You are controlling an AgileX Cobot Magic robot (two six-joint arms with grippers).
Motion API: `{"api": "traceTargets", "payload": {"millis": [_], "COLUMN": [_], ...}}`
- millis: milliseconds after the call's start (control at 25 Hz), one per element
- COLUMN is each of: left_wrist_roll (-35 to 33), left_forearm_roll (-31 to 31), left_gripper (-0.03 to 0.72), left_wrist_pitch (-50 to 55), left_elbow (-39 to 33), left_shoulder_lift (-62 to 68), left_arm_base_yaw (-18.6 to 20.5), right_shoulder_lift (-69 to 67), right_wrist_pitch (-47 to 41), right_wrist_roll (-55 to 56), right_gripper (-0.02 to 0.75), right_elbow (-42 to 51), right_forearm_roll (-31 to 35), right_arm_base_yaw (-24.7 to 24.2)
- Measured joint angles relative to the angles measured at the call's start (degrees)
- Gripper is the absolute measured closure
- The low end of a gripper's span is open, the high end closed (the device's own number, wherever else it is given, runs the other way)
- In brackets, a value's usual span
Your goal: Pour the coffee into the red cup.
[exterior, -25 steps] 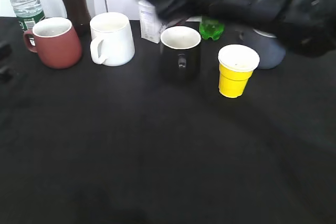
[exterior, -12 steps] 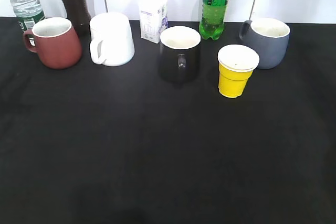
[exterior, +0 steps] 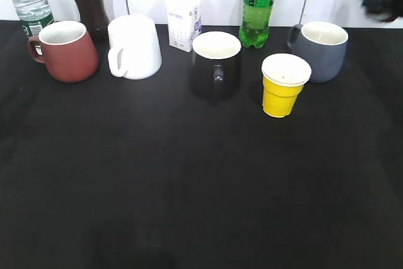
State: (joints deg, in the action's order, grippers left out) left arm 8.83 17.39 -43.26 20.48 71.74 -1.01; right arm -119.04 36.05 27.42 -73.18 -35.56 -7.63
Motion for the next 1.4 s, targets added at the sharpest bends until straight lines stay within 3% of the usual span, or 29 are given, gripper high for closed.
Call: {"api": "traceTargets", "payload": {"millis": [120, 320, 520, 720, 880, 1000, 1080, 1400], "left_wrist_roll": [0.0, 0.0, 0.0, 0.0, 0.0, 0.0, 0.0, 0.0], "left_forearm_roll": [0.0, 0.0, 0.0, 0.0, 0.0, 0.0, 0.0, 0.0], "left_gripper": [0.379, 0.379, 0.379, 0.379, 0.379, 0.379, 0.379, 0.379], "left_wrist_pitch": [0.0, 0.0, 0.0, 0.0, 0.0, 0.0, 0.0, 0.0], "left_elbow": [0.0, 0.0, 0.0, 0.0, 0.0, 0.0, 0.0, 0.0], "left_shoulder_lift": [0.0, 0.0, 0.0, 0.0, 0.0, 0.0, 0.0, 0.0], "left_arm_base_yaw": [0.0, 0.0, 0.0, 0.0, 0.0, 0.0, 0.0, 0.0], "right_shoulder_lift": [-4.51, -11.76, -17.76, -20.44, -20.44, -20.44, -20.44, -15.98], "right_wrist_pitch": [0.33, 0.89, 2.91, 6.44, 6.44, 7.3, 7.3, 5.71], "right_wrist_roll": [4.86, 8.18, 5.73, -0.83, -1.42, -1.42, -1.42, -1.08], "right_gripper": [0.204, 0.204, 0.204, 0.199, 0.189, 0.119, 0.111, 0.11], "right_elbow": [-5.55, -12.49, -17.27, -17.47, -17.47, -17.54, -17.54, -10.46], "right_forearm_roll": [-7.69, -12.87, -12.77, -7.36, -8.15, -9.09, -9.09, -7.1], "right_arm_base_yaw": [0.0, -0.41, -0.48, -0.55, -0.55, -0.55, -0.55, -0.55]}}
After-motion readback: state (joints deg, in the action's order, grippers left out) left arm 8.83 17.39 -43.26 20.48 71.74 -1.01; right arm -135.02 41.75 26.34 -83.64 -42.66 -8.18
